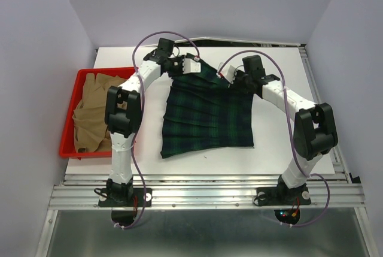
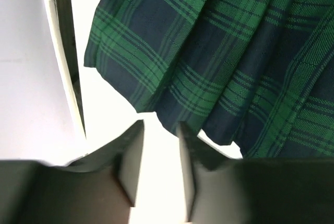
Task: Fold and stack the skirts
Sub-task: Fold the skirt
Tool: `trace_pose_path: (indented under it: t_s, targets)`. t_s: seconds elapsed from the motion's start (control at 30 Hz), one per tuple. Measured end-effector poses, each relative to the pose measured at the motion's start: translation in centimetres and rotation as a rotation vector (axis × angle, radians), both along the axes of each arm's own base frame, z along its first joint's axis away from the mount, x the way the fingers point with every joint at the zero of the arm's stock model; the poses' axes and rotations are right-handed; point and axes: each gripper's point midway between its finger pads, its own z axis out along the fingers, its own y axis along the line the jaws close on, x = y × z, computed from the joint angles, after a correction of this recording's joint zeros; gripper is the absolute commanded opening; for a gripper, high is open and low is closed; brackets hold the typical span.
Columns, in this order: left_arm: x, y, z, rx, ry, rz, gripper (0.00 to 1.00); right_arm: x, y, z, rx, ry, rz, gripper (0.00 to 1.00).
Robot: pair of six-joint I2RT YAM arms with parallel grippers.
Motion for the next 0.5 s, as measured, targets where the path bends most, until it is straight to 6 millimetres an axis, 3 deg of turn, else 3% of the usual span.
trace_pose_path:
  t_s: [0.27, 0.5]
  targets:
    - [0.6, -0.9, -1.5, 0.016, 0.0, -0.032, 0.49, 0.0, 0.0, 0.0, -0.002, 0.001, 0.002, 0.01]
    - [2.1, -2.4, -4.5, 0.029, -0.015, -0.06, 0.49, -0.2, 0.0, -0.2, -0.001, 0.007, 0.005, 0.01]
